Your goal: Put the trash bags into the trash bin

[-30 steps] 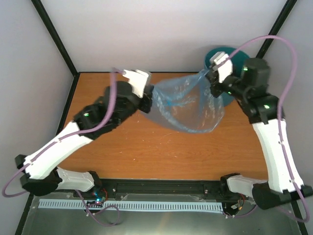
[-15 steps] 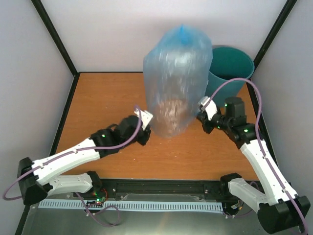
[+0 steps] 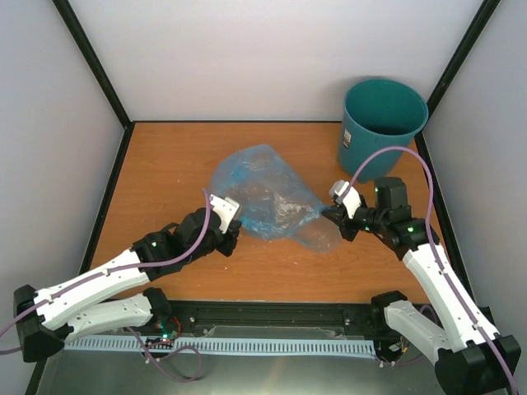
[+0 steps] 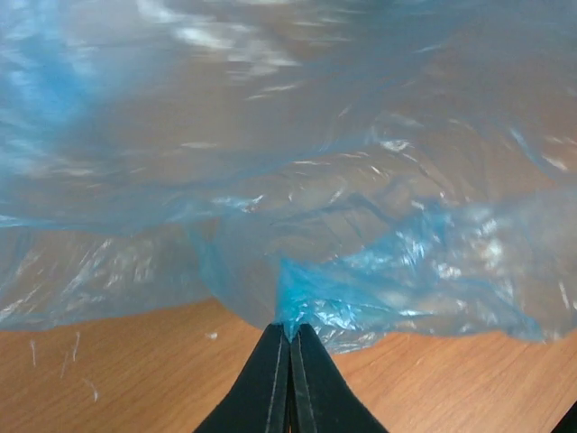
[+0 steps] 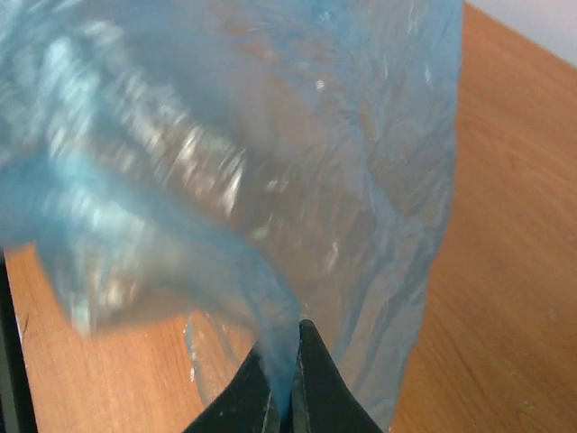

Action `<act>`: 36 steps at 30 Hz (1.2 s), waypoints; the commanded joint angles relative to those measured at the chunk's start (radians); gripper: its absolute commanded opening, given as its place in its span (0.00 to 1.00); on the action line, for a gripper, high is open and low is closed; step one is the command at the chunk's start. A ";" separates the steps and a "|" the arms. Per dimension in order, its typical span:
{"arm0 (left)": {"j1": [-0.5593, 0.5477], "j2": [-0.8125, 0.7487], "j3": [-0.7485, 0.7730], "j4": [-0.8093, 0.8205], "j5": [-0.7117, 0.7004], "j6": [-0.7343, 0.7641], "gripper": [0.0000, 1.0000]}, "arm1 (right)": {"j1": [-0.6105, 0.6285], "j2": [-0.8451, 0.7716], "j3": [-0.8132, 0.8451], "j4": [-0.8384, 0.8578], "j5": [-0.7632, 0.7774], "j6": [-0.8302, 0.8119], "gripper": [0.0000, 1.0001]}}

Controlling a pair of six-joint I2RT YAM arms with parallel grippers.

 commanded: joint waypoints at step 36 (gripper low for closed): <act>-0.305 0.173 0.312 -0.133 -0.139 0.073 0.73 | -0.003 0.015 0.201 -0.122 -0.009 0.006 0.03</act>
